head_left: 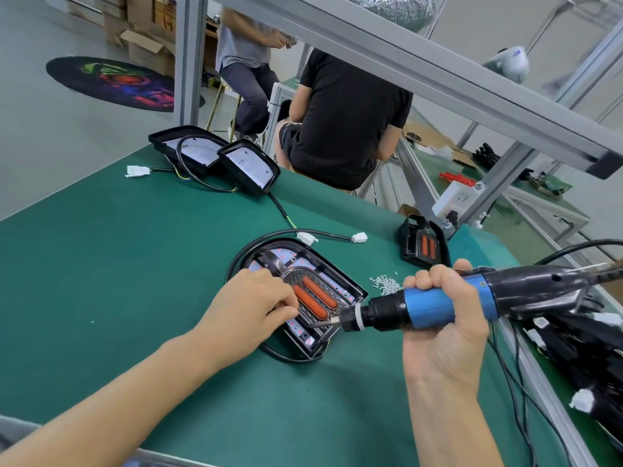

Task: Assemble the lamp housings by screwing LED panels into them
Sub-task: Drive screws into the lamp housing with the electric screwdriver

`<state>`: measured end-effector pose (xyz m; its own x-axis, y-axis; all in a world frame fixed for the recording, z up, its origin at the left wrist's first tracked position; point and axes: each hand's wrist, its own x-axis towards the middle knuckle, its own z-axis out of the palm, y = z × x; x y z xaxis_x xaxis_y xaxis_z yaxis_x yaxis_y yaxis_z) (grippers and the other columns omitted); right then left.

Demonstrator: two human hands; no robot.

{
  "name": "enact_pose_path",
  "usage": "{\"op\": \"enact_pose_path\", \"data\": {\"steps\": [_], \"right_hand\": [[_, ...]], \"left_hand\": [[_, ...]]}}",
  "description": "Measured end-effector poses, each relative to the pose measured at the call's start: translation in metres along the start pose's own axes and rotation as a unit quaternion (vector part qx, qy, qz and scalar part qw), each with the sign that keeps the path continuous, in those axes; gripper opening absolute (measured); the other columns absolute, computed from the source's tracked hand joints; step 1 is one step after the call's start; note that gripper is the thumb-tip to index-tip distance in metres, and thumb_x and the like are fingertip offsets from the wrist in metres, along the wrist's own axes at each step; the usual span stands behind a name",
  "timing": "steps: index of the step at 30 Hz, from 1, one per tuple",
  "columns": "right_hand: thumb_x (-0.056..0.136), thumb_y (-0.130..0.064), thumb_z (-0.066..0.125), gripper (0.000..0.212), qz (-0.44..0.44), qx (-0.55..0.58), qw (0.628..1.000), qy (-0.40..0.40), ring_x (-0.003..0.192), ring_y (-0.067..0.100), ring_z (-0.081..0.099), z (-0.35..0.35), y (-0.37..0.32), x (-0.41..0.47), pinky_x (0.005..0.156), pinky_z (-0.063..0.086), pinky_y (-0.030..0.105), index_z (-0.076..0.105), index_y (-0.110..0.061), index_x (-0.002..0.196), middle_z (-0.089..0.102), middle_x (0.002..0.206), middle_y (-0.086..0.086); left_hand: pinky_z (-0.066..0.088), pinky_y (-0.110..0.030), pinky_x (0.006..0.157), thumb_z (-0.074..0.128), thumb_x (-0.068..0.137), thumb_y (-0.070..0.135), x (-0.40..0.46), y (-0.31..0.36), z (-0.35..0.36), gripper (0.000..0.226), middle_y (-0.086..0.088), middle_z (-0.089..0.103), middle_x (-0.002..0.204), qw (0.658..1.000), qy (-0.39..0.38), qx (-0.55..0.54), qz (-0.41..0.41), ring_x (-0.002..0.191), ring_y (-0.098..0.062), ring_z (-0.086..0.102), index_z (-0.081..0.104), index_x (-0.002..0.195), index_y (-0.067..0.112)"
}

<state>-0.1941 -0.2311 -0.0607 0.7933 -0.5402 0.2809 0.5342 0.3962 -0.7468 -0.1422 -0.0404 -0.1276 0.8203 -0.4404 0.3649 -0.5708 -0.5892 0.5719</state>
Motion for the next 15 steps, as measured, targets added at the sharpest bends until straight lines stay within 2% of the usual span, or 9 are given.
{"op": "enact_pose_path", "data": {"steps": [3, 6, 11, 15], "right_hand": [[0.073, -0.005, 0.058, 0.028, -0.008, -0.025, 1.0, 0.001, 0.058, 0.012, 0.052, -0.0033, 0.0036, -0.001, 0.064, 0.049, 0.023, 0.049, -0.019, 0.095, 0.051, 0.061, -0.005], [0.073, -0.003, 0.058, 0.029, -0.015, -0.04, 0.999, -0.002, 0.058, 0.013, 0.052, -0.0046, 0.0059, -0.0014, 0.065, 0.048, 0.025, 0.048, -0.018, 0.096, 0.051, 0.062, -0.004], [0.075, -0.002, 0.058, 0.028, -0.024, -0.049, 0.998, -0.007, 0.058, 0.015, 0.051, -0.0054, 0.0082, -0.0023, 0.068, 0.047, 0.028, 0.047, -0.016, 0.097, 0.05, 0.063, -0.003], [0.075, -0.001, 0.057, 0.023, -0.026, -0.06, 0.998, -0.015, 0.06, 0.015, 0.052, -0.0056, 0.0086, -0.0031, 0.068, 0.046, 0.028, 0.047, -0.017, 0.088, 0.05, 0.061, -0.004]], "left_hand": [[0.034, -0.026, 0.084, 0.061, 0.09, 0.024, 0.0014, -0.0017, 0.0011, 0.012, 0.012, 0.064, 0.079, 0.999, 0.011, 0.021, 0.037, 0.078, -0.008, 0.043, 0.067, 0.08, 0.021], [0.029, -0.02, 0.083, 0.06, 0.091, 0.026, 0.0026, -0.0011, 0.0015, 0.012, 0.013, 0.065, 0.081, 0.999, 0.008, 0.032, 0.039, 0.077, -0.005, 0.04, 0.067, 0.083, 0.022], [0.03, -0.019, 0.088, 0.055, 0.093, 0.03, 0.0011, -0.0017, 0.0029, 0.014, 0.013, 0.064, 0.084, 0.999, 0.0, 0.037, 0.03, 0.081, -0.006, 0.049, 0.066, 0.087, 0.024], [0.033, -0.024, 0.091, 0.055, 0.094, 0.028, -0.0001, -0.0026, 0.0036, 0.014, 0.012, 0.064, 0.086, 0.999, -0.01, 0.032, 0.02, 0.083, -0.008, 0.051, 0.066, 0.089, 0.022]]}}
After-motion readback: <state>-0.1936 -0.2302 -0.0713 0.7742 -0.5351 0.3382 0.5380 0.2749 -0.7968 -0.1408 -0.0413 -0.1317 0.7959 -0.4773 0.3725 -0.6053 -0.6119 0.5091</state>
